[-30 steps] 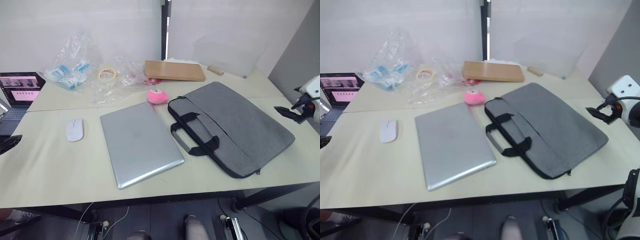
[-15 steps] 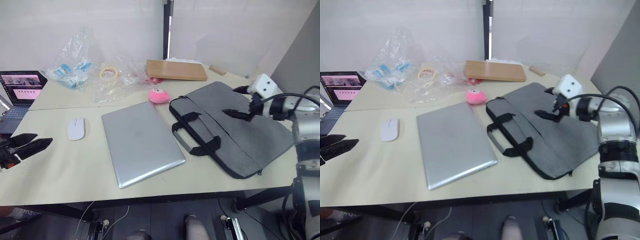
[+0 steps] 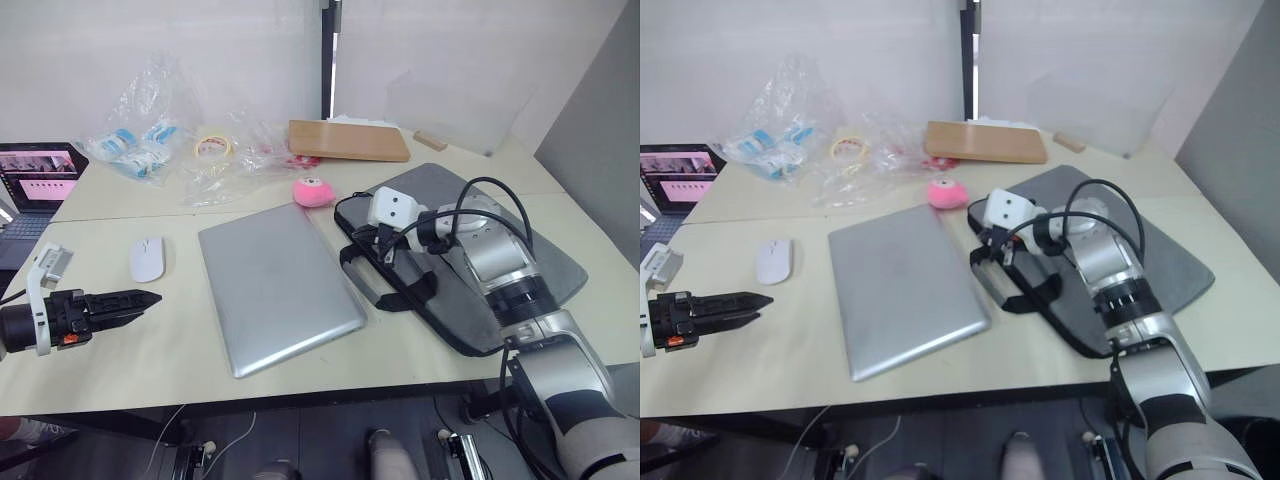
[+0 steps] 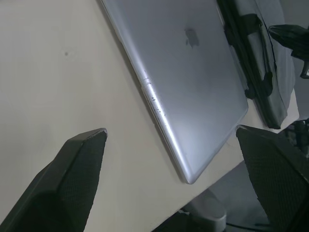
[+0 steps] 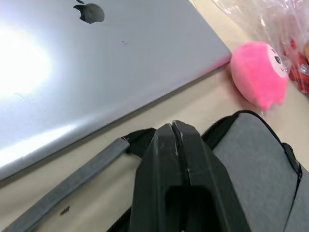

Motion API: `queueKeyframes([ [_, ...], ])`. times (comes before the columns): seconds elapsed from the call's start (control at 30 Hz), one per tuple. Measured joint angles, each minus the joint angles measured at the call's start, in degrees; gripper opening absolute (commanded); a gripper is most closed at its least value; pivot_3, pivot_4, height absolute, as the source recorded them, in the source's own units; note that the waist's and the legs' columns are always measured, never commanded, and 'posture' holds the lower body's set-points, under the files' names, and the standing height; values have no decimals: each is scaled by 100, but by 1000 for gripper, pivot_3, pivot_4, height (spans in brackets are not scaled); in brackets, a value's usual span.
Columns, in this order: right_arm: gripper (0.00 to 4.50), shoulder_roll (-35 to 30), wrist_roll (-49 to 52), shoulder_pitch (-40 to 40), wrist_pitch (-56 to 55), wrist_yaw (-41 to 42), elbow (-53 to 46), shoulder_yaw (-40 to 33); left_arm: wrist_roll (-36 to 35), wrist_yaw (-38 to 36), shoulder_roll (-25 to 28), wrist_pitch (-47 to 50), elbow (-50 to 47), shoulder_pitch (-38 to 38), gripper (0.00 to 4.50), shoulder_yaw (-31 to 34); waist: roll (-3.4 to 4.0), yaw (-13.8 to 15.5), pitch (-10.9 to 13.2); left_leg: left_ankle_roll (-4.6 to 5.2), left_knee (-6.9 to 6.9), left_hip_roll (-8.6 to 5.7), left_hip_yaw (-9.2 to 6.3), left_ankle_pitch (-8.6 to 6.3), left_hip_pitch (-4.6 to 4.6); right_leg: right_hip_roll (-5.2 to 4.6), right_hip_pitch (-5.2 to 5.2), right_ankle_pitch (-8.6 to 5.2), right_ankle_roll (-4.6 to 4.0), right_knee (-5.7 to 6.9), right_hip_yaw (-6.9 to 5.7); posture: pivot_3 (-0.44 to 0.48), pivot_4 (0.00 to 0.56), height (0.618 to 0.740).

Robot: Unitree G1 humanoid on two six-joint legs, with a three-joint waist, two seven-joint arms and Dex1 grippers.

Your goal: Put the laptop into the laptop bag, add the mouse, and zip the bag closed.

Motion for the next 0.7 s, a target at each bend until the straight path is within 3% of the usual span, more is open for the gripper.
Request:
queueKeyframes([
  [0.27, 21, 634, -717, -435, -682, -651, 1422, 513, -354, 267, -235, 129, 1356, -926, 4500, -1072, 0, -133, 0, -9, 6, 8, -12, -5, 4, 14, -5, -2, -15, 5, -8, 0, 150, 740],
  [0.7, 21, 1263, -1001, -787, -1108, -856, 2488, 553, -238, 480, -709, 129, 1783, -1150, 4500, -1160, 0, -224, 0, -32, 53, -3, -38, -18, -5, 25, -63, -7, -32, 80, -5, 0, 150, 740],
])
